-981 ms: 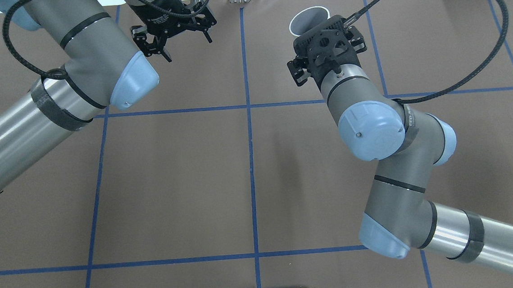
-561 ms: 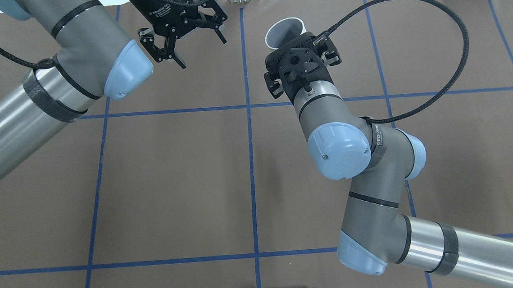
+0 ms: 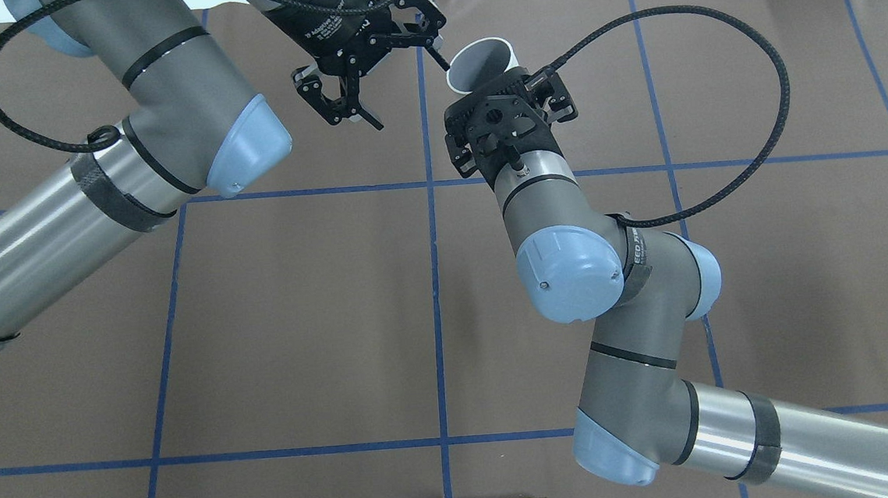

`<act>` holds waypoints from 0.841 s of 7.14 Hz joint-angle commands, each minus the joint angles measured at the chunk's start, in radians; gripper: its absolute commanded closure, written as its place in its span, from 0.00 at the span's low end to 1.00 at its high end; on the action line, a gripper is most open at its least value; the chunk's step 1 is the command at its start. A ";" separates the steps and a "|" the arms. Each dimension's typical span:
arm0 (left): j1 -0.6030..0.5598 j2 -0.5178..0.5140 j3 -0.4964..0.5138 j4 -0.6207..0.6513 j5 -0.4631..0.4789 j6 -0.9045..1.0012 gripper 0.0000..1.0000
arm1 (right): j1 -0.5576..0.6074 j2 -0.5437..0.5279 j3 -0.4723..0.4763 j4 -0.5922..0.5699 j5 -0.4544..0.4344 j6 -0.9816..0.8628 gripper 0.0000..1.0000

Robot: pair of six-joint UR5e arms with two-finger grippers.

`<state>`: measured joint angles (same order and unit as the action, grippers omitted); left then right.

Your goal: Left arm hands cup to right arm to dump lemon

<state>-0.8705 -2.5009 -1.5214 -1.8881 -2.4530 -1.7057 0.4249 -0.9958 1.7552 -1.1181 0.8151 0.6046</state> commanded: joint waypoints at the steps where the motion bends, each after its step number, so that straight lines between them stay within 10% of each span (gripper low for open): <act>1: 0.010 -0.039 0.052 -0.012 0.031 -0.012 0.00 | -0.006 0.000 0.000 0.001 -0.016 0.001 0.79; 6: 0.011 -0.058 0.099 -0.028 0.038 -0.011 0.07 | -0.048 0.000 0.007 0.003 -0.096 0.000 0.79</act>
<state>-0.8621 -2.5550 -1.4337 -1.9140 -2.4148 -1.7165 0.3811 -0.9960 1.7612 -1.1154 0.7262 0.6044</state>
